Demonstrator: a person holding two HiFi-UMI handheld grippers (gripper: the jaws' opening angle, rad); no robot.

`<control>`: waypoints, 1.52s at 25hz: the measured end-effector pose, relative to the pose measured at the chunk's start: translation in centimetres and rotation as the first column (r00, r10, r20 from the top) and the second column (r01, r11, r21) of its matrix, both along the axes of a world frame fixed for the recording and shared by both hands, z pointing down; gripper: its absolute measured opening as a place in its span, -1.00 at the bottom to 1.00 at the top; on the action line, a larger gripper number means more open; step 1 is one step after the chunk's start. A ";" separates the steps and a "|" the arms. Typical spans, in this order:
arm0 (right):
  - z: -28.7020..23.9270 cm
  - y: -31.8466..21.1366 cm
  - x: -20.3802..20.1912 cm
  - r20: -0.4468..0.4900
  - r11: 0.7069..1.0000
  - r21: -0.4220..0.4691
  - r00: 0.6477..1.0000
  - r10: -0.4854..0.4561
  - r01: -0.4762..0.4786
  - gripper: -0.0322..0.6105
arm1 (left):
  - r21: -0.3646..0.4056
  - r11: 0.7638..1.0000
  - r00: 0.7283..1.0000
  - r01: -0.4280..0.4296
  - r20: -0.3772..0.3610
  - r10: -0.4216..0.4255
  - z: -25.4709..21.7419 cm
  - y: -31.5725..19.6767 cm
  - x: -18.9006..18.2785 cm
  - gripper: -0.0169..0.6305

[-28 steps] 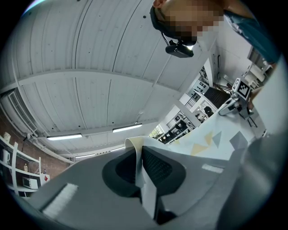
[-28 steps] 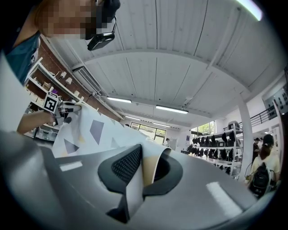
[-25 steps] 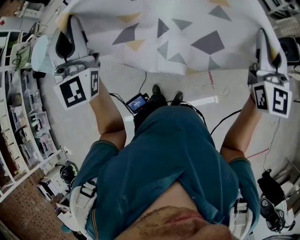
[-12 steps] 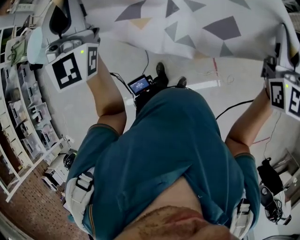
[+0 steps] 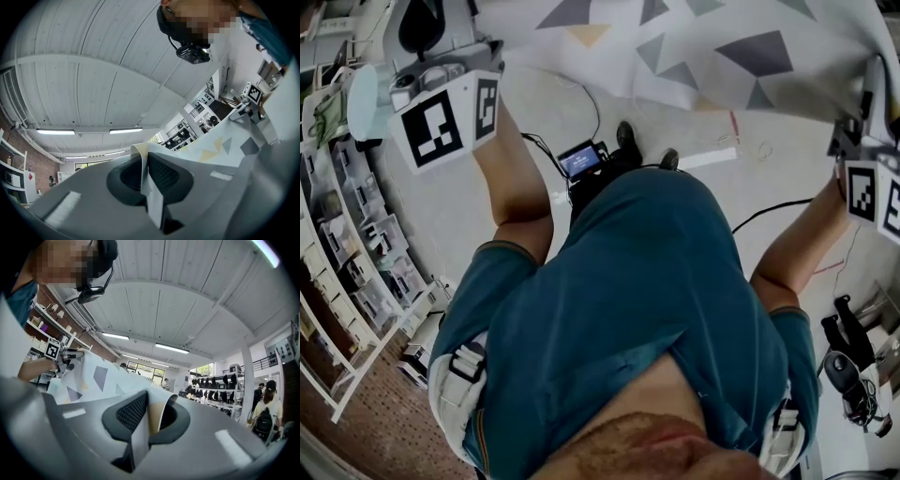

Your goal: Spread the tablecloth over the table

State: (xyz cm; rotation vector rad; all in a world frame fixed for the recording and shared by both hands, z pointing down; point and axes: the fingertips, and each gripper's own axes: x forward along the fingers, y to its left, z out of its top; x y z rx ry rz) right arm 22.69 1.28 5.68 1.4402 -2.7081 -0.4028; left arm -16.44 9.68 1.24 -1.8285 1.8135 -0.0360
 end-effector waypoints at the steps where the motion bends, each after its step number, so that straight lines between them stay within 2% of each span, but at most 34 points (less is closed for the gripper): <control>1: 0.1 0.3 -0.3 -0.002 1.000 -0.002 1.000 0.010 -0.010 -0.81 | -0.003 1.000 1.000 -0.008 -0.002 0.008 0.2 0.0 -0.4 -0.93; 5: 1.5 0.8 -1.2 0.003 0.999 -0.013 0.999 0.040 -0.040 -0.81 | -0.012 0.999 0.999 -0.043 -0.005 0.043 1.5 -0.8 -1.6 -0.93; 9: 1.0 -4.4 -4.9 -0.004 0.998 -0.022 0.998 0.058 -0.058 -0.82 | -0.019 0.998 0.998 -0.062 -0.017 0.062 1.2 -6.7 -5.5 -0.93; 14: 5.6 -0.9 -4.5 0.003 0.995 -0.031 0.995 0.096 -0.096 -0.82 | -0.026 0.994 0.995 -0.103 -0.021 0.103 5.7 -4.7 -5.5 -0.93; 19: 1.3 -3.0 -7.9 -0.025 0.994 -0.039 0.995 0.100 -0.101 -0.81 | -0.034 0.994 0.993 -0.103 -0.067 0.101 2.7 -7.1 -9.6 -0.93; 26: 4.5 -3.7 -7.8 -0.004 0.992 -0.085 0.996 0.093 -0.093 -0.81 | -0.081 0.992 0.993 -0.096 -0.076 0.090 5.5 -7.9 -10.0 -0.93; 38: 13.5 -5.2 -6.7 0.001 0.967 -0.231 0.994 0.105 -0.102 -0.82 | -0.237 0.968 0.994 -0.082 -0.088 0.062 13.5 -9.6 -9.8 -0.93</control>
